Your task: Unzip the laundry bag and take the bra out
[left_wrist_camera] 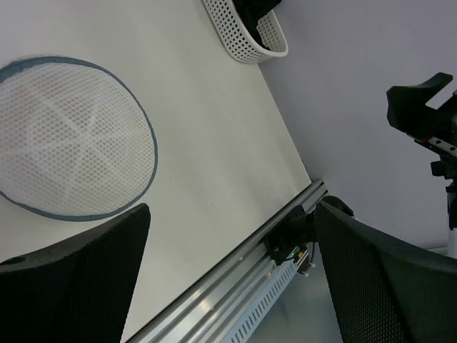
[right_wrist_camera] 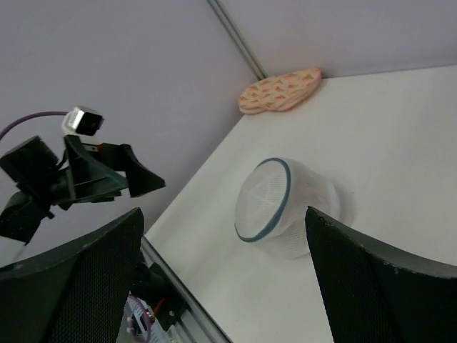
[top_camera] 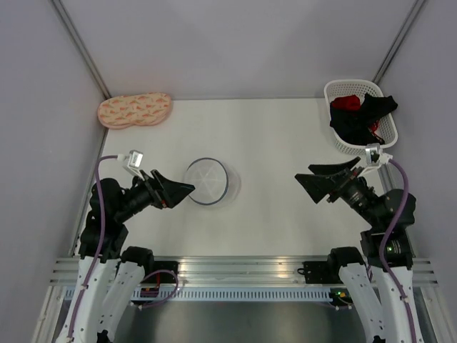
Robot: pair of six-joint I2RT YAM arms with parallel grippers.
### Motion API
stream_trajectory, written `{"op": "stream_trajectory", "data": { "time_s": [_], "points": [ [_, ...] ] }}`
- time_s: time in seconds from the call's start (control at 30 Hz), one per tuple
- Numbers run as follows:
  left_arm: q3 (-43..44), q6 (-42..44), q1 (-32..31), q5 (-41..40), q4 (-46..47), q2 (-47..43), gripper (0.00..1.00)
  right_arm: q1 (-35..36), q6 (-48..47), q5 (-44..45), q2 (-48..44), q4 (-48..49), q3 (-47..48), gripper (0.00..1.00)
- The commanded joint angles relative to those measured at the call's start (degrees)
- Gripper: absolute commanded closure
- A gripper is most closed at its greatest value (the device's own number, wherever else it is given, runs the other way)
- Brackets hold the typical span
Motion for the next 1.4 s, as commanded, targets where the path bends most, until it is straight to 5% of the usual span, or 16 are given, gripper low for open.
{"op": "stream_trajectory", "data": {
  "time_s": [0.0,0.13,0.27,0.6,0.7,0.87,1.03,1.37],
  "points": [
    [0.4,1.3,0.0,2.3,5.6,1.0,0.00,0.9,10.2,-0.6,-3.8,1.6,-0.8,0.02],
    [0.1,4.9,0.0,-5.8,2.7,4.5,0.00,0.9,15.1,-3.9,-2.6,6.9,-6.3,0.02],
    [3.9,6.3,0.0,-30.4,-2.8,16.6,0.00,0.9,6.3,-3.5,0.8,-4.6,-2.4,0.02],
    [18.3,15.4,0.0,-43.0,4.3,49.1,0.01,0.9,1.1,-2.5,-1.2,-13.4,-0.6,0.02],
    [20.2,22.4,0.0,-38.5,10.1,54.5,0.02,1.0,0.5,-2.3,-1.6,-14.4,-0.3,0.02],
    [20.4,31.4,0.9,-20.0,13.8,58.5,0.06,1.1,-0.1,-2.2,-2.0,-15.1,-0.4,0.02],
    [17.5,32.6,5.9,-0.9,15.3,58.2,0.08,1.5,-1.0,-1.9,-1.5,-15.7,-0.5,0.02],
    [16.1,33.7,9.3,23.9,16.5,62.0,0.11,2.5,-2.4,-1.2,-0.9,-17.5,0.0,0.02]
  ]
}}
